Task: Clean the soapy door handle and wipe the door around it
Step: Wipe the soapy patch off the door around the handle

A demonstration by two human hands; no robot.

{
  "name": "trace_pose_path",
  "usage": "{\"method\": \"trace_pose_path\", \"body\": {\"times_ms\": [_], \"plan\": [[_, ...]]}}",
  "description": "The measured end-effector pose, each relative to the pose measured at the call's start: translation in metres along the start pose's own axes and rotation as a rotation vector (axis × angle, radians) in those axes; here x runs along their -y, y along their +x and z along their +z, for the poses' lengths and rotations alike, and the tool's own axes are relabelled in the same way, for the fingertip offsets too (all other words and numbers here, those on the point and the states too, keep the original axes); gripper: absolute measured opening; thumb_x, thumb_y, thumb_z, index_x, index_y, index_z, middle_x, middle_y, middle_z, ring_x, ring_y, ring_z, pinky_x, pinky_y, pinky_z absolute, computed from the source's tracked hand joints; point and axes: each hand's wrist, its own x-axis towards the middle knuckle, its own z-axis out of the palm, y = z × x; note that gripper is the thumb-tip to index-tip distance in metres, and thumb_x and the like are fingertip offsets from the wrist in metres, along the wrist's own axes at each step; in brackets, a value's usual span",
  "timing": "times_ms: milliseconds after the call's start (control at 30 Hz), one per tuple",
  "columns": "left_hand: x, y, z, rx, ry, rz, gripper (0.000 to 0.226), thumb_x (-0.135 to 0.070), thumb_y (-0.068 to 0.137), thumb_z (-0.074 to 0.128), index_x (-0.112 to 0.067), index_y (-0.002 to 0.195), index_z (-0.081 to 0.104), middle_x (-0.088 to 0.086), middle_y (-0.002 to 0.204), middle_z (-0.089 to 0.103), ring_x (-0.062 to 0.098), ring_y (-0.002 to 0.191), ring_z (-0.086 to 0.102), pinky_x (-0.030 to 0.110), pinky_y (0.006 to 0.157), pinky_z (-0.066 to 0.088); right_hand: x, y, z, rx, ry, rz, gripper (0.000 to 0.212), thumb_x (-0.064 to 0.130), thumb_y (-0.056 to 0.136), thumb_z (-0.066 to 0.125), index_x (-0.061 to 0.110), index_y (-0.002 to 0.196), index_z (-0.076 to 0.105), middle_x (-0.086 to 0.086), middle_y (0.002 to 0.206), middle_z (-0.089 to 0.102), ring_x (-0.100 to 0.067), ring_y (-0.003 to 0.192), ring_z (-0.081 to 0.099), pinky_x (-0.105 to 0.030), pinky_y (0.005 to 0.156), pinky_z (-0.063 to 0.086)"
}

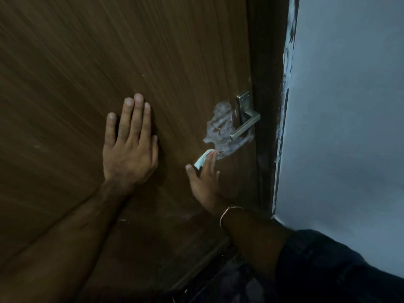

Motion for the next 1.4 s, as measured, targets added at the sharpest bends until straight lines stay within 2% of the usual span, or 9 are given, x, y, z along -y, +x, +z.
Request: {"method": "trace_pose_path", "body": {"times_ms": [200, 367, 500, 633, 800, 933, 1133, 1233, 1400], "plan": [[-0.001, -0.001, -0.002, 0.002, -0.009, -0.002, 0.07, -0.038, 0.108, 0.03, -0.006, 0.165, 0.004, 0.01, 0.173, -0.005, 0.023, 0.161, -0.007, 0.043, 0.129, -0.012, -0.011, -0.004, 0.001, 0.059, 0.009, -0.044, 0.089, 0.05, 0.099, 0.046, 0.021, 0.157, -0.015, 0.006, 0.164, -0.022, -0.014, 0.153, -0.008, -0.042, 0.124, -0.005], [-0.001, 0.0, -0.004, -0.012, 0.004, 0.007, 0.069, -0.037, 0.108, 0.031, -0.006, 0.165, 0.007, 0.011, 0.173, 0.0, 0.023, 0.161, -0.002, 0.043, 0.13, -0.008, -0.007, 0.026, -0.01, -0.016, 0.155, 0.204, 0.091, 0.055, 0.097, 0.047, 0.024, 0.157, -0.014, 0.007, 0.165, -0.019, -0.031, 0.153, -0.004, -0.049, 0.125, 0.005], [-0.001, -0.001, -0.003, -0.02, 0.019, -0.01, 0.069, -0.036, 0.108, 0.033, -0.006, 0.165, 0.009, 0.011, 0.173, 0.001, 0.023, 0.161, -0.002, 0.043, 0.13, -0.008, -0.028, 0.006, -0.002, 0.072, 0.051, 0.102, 0.089, 0.055, 0.097, 0.046, 0.025, 0.157, -0.012, 0.009, 0.166, -0.016, -0.028, 0.153, 0.003, -0.052, 0.125, 0.008], [-0.001, 0.0, -0.004, -0.01, 0.007, -0.001, 0.069, -0.037, 0.108, 0.032, -0.006, 0.165, 0.008, 0.011, 0.173, 0.0, 0.022, 0.161, -0.004, 0.043, 0.13, -0.009, -0.024, 0.035, -0.013, -0.02, 0.213, 0.265, 0.091, 0.048, 0.097, 0.052, 0.019, 0.158, -0.009, 0.002, 0.167, -0.013, -0.032, 0.153, 0.003, -0.045, 0.125, 0.01], [-0.003, -0.002, -0.002, -0.018, 0.017, -0.02, 0.069, -0.036, 0.108, 0.034, -0.006, 0.165, 0.009, 0.01, 0.173, 0.0, 0.021, 0.161, -0.005, 0.043, 0.13, -0.009, -0.039, 0.033, -0.019, 0.013, 0.163, 0.113, 0.092, 0.038, 0.096, 0.055, 0.024, 0.157, -0.011, 0.006, 0.166, -0.014, -0.027, 0.154, 0.004, -0.052, 0.124, 0.011], [-0.001, -0.001, -0.001, -0.026, 0.021, -0.011, 0.069, -0.037, 0.107, 0.036, -0.005, 0.165, 0.011, 0.011, 0.173, 0.004, 0.023, 0.161, 0.001, 0.044, 0.13, -0.006, -0.036, 0.056, -0.03, -0.069, 0.241, 0.28, 0.096, 0.029, 0.092, 0.062, 0.019, 0.158, -0.007, 0.0, 0.168, -0.005, -0.034, 0.151, 0.017, -0.049, 0.123, 0.021], [-0.002, -0.003, 0.001, -0.032, 0.035, -0.02, 0.069, -0.036, 0.107, 0.035, -0.006, 0.164, 0.013, 0.011, 0.173, 0.005, 0.023, 0.161, 0.004, 0.044, 0.13, -0.004, -0.053, 0.052, -0.038, -0.04, 0.104, 0.18, 0.092, 0.023, 0.093, 0.058, 0.017, 0.158, -0.006, 0.001, 0.168, -0.004, -0.033, 0.152, 0.011, -0.04, 0.122, 0.012], [0.001, -0.002, 0.0, -0.015, 0.009, -0.008, 0.069, -0.037, 0.107, 0.034, -0.006, 0.165, 0.012, 0.01, 0.174, 0.004, 0.023, 0.161, 0.003, 0.044, 0.13, -0.004, -0.047, 0.074, -0.054, -0.099, 0.197, 0.253, 0.091, 0.02, 0.093, 0.058, 0.015, 0.158, -0.004, -0.002, 0.168, -0.005, -0.034, 0.152, 0.012, -0.049, 0.124, 0.018], [-0.002, -0.003, -0.001, -0.014, -0.009, -0.028, 0.068, -0.035, 0.107, 0.036, -0.006, 0.165, 0.013, 0.011, 0.173, 0.006, 0.023, 0.161, 0.004, 0.045, 0.13, -0.003, -0.061, 0.067, -0.067, -0.04, 0.073, 0.111, 0.088, 0.021, 0.094, 0.056, 0.025, 0.158, -0.004, 0.007, 0.168, -0.006, -0.035, 0.152, 0.011, -0.055, 0.122, 0.019]]}}
